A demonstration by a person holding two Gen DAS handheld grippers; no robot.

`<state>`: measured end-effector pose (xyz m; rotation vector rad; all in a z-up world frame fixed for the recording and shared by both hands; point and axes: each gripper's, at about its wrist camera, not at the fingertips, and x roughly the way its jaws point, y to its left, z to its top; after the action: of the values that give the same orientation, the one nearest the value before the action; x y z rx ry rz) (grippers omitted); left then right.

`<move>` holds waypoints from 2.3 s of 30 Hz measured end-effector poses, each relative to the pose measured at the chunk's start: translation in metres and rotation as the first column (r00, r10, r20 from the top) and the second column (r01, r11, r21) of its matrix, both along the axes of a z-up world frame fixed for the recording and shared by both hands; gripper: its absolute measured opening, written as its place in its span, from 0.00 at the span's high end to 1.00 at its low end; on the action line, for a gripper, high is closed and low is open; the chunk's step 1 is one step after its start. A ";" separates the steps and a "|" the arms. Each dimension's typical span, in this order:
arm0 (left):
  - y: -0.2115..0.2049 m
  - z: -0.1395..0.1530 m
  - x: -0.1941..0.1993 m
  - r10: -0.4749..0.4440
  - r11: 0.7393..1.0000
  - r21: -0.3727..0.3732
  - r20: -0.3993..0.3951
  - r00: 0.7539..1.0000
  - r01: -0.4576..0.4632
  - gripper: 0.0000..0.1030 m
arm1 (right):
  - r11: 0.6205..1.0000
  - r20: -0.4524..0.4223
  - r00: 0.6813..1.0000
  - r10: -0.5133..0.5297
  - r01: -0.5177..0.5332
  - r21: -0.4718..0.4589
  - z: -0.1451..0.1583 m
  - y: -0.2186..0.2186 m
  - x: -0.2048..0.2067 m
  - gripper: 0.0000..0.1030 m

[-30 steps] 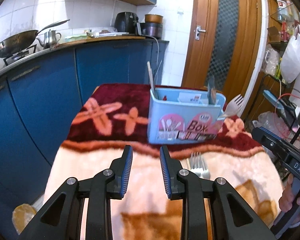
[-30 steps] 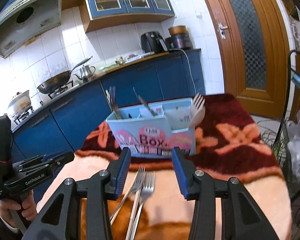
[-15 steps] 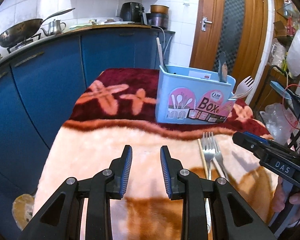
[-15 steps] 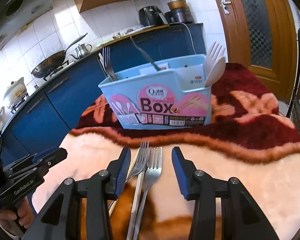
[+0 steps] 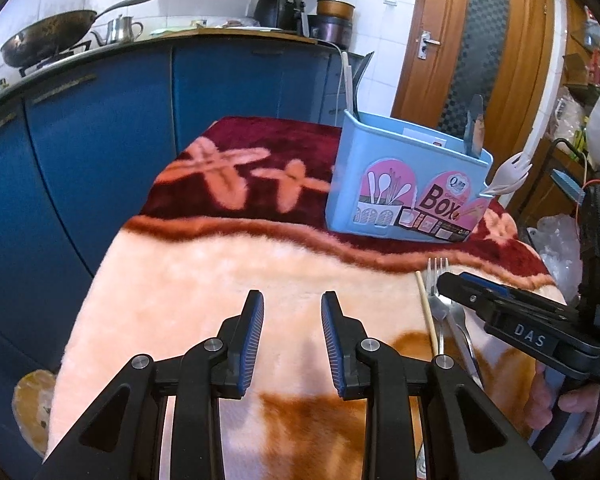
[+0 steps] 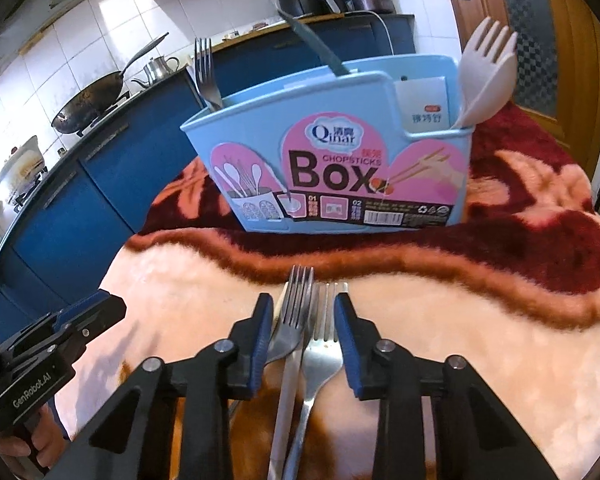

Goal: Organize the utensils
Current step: 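Grasp a silver fork with the right tool while the left tool grasps a wooden chopstick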

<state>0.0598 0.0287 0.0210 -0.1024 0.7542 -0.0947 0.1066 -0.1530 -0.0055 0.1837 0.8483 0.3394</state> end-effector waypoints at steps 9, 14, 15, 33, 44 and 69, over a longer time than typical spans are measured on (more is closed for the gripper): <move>-0.002 -0.003 0.003 -0.014 1.000 -0.013 -0.010 1.000 0.014 0.71 | 0.999 -0.009 1.000 0.021 -0.020 0.029 -0.001 0.000 0.006 0.94; -0.005 0.000 0.002 -0.021 1.000 -0.014 -0.007 1.000 0.021 0.71 | 0.998 0.075 0.997 0.033 -0.036 0.045 0.015 -0.001 -0.006 0.95; -0.005 0.000 0.001 -0.022 1.000 -0.015 -0.006 1.000 0.022 0.71 | 0.998 0.106 0.994 0.035 -0.040 0.043 0.022 -0.002 -0.012 0.95; -0.033 0.001 0.006 -0.110 0.994 -0.030 -0.042 0.993 0.109 0.71 | 0.990 0.489 0.862 -0.133 0.136 0.030 0.115 -0.061 -0.079 0.96; -0.070 -0.005 0.025 -0.221 0.975 -0.044 -0.122 0.968 0.217 0.71 | 0.977 0.508 0.841 -0.186 0.212 0.007 0.112 -0.084 -0.079 0.96; -0.105 -0.024 0.091 -0.303 0.953 -0.076 -0.311 0.901 0.295 0.95 | 0.977 0.511 0.837 -0.193 0.212 0.023 0.101 -0.098 -0.079 0.96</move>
<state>0.1504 -0.0763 -0.0031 -0.0259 1.0908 -0.3898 0.0273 -0.2514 0.0953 0.1394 0.2993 0.1584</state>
